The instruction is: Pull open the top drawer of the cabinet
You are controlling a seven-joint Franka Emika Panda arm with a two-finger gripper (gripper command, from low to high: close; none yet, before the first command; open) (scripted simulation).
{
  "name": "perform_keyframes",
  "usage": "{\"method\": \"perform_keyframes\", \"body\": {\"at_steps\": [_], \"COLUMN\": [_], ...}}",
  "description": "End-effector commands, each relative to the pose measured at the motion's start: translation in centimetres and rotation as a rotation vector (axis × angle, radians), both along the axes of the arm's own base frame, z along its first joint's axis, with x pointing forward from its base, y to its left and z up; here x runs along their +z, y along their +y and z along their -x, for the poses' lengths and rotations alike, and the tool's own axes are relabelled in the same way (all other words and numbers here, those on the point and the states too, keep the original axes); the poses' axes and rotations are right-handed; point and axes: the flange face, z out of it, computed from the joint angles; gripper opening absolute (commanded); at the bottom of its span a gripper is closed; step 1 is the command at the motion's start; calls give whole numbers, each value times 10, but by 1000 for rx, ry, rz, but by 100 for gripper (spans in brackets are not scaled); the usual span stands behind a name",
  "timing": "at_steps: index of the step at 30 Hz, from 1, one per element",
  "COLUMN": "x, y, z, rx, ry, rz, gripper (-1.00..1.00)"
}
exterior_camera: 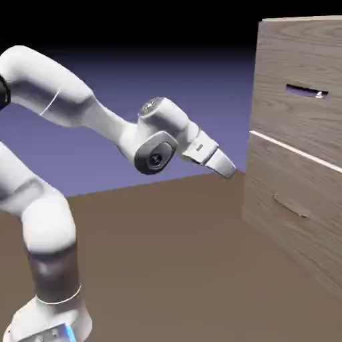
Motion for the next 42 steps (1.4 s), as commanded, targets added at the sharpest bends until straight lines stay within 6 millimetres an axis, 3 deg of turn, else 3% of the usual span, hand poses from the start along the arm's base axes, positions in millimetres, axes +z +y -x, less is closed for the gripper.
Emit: {"method": "perform_keyframes", "body": {"at_steps": [1, 11, 21, 32, 42], "x": [8, 86, 154, 213, 247], "y": [6, 54, 74, 63, 31], "z": [0, 16, 43, 64, 60], "rx": [61, 598, 992, 1239, 1313], "ry": [-14, -181, -366, -514, -519], "rz": [49, 569, 1132, 1785, 2378], "gripper": [0, 0, 0, 0, 0]}}
